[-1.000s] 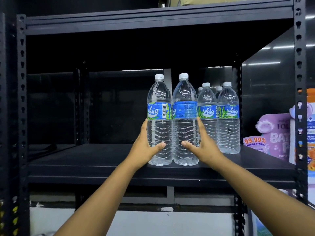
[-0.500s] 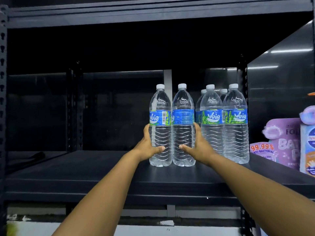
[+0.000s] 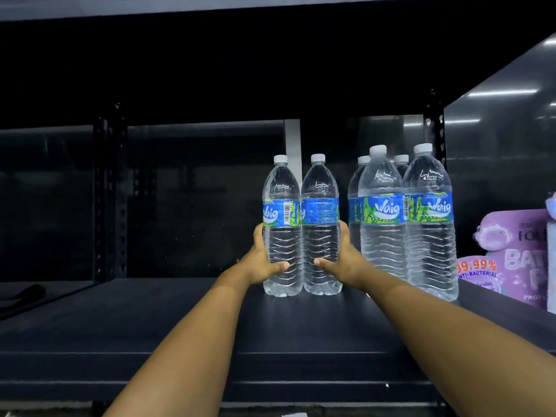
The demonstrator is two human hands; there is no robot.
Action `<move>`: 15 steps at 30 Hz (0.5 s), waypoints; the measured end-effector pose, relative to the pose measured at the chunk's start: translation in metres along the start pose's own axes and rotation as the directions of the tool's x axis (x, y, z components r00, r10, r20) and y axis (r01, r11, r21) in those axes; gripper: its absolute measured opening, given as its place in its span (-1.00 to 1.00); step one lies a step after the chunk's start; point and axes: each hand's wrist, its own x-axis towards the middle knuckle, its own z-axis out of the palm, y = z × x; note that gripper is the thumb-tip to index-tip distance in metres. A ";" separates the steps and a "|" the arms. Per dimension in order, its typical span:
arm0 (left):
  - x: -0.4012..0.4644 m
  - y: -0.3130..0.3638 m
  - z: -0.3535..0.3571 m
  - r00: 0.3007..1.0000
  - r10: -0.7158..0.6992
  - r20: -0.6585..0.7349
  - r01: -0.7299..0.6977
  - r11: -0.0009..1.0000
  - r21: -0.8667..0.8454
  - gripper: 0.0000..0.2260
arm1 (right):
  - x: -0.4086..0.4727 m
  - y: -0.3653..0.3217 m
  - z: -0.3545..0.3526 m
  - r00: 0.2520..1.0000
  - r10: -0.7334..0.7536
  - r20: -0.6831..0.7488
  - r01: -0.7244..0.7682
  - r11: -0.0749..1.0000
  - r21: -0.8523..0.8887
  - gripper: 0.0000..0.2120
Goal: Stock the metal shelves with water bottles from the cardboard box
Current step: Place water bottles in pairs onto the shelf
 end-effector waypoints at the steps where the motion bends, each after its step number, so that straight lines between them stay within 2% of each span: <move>1: 0.004 -0.001 -0.001 1.000 -0.005 0.010 0.005 1.000 0.011 0.04 | 0.004 0.001 0.001 1.000 0.001 0.005 -0.001 1.000 0.002 0.00; 13: 0.021 -0.005 -0.005 0.998 -0.050 0.028 0.049 0.999 0.016 0.00 | 0.023 0.006 0.006 0.998 0.057 0.008 -0.057 0.998 -0.027 0.05; 15: 0.023 -0.003 -0.008 0.997 -0.072 0.005 0.072 0.997 0.023 0.04 | 0.023 0.003 0.005 0.997 0.069 -0.039 -0.071 0.997 -0.034 0.03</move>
